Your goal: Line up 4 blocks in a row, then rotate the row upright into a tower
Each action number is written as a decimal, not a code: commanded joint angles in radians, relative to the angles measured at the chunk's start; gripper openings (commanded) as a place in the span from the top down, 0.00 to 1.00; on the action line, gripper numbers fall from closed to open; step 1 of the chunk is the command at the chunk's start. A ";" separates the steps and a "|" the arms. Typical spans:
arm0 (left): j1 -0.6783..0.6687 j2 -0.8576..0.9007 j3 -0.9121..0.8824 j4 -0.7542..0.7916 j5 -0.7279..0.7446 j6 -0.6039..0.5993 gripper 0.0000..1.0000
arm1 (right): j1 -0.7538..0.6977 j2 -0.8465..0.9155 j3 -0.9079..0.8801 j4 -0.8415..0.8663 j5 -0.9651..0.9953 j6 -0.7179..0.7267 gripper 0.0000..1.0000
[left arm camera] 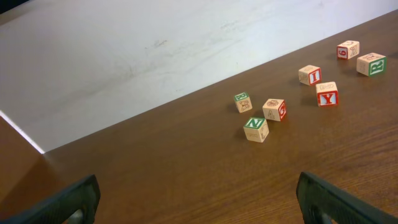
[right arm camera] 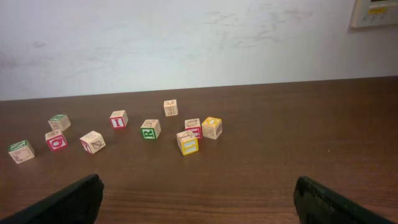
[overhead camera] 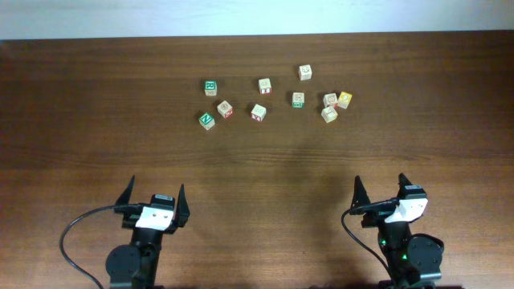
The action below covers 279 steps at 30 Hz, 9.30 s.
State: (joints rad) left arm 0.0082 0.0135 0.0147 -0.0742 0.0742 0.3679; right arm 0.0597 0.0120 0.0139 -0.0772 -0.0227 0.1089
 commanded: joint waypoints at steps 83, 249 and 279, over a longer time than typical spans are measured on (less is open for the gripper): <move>0.006 -0.008 -0.005 0.026 0.164 0.016 0.01 | 0.006 -0.009 -0.008 0.000 -0.023 0.008 0.02; -0.076 1.542 1.555 -0.668 0.434 0.016 0.01 | 0.025 2.330 1.869 -0.707 0.106 0.363 0.75; -0.076 1.542 1.555 -0.668 0.434 0.016 0.01 | 0.142 2.312 1.869 -1.387 -0.045 0.130 0.70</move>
State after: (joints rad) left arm -0.0673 1.5497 1.5486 -0.7444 0.4908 0.3756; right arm 0.2039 2.3203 1.8885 -1.4467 -0.0731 0.2497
